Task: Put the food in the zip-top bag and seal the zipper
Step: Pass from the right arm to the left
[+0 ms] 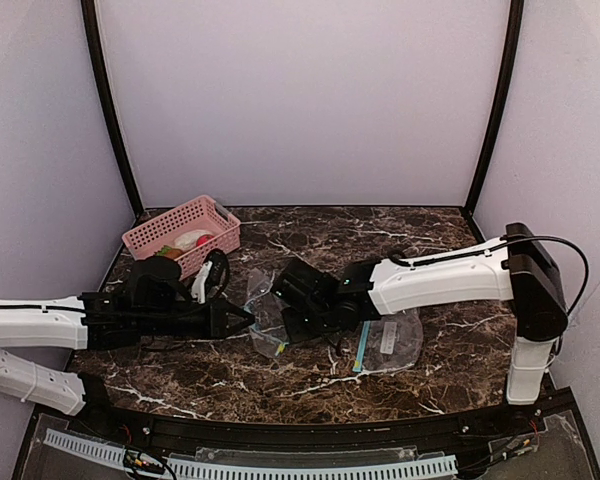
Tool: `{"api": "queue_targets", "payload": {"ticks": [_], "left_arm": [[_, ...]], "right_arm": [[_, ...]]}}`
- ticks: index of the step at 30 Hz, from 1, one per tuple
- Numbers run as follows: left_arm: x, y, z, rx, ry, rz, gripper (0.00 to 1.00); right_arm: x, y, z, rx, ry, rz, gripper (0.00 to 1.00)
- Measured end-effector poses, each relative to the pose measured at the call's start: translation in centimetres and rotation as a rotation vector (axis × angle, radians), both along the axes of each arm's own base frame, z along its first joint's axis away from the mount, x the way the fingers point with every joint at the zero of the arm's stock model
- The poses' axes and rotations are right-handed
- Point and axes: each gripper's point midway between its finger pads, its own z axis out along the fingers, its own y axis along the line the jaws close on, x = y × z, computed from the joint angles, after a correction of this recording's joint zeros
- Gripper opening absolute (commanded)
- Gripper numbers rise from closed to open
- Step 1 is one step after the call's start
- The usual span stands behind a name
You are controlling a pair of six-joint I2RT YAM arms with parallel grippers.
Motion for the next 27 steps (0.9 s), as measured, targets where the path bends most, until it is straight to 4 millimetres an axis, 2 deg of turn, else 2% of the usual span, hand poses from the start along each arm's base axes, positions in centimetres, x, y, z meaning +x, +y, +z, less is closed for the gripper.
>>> {"api": "queue_targets", "payload": {"ticks": [5, 8, 11, 16, 21, 24, 27], "left_arm": [[0.2, 2.0, -1.8, 0.100, 0.030, 0.078, 0.01], [0.4, 3.1, -2.7, 0.150, 0.044, 0.121, 0.01], [0.6, 3.4, -3.0, 0.168, 0.044, 0.143, 0.01], [0.9, 3.1, -2.7, 0.168, 0.042, 0.145, 0.01], [1.1, 2.4, -4.4, 0.206, 0.081, 0.134, 0.01], [1.2, 2.3, -5.0, 0.221, 0.101, 0.140, 0.01], [1.4, 2.1, -4.8, 0.216, 0.105, 0.145, 0.01]], "right_arm": [[1.0, -1.7, -0.3, -0.033, -0.001, -0.076, 0.54], [1.1, -2.1, 0.0, -0.030, -0.003, -0.100, 0.56], [1.1, -2.2, 0.6, -0.017, -0.007, -0.107, 0.59], [0.9, -2.4, 1.5, -0.019, -0.012, -0.075, 0.69], [-0.4, -1.4, 2.4, 0.000, 0.008, 0.047, 0.75], [-1.4, -0.4, 3.9, 0.046, 0.008, 0.118, 0.76], [-2.8, 0.7, 5.7, 0.090, -0.007, 0.192, 0.77]]}}
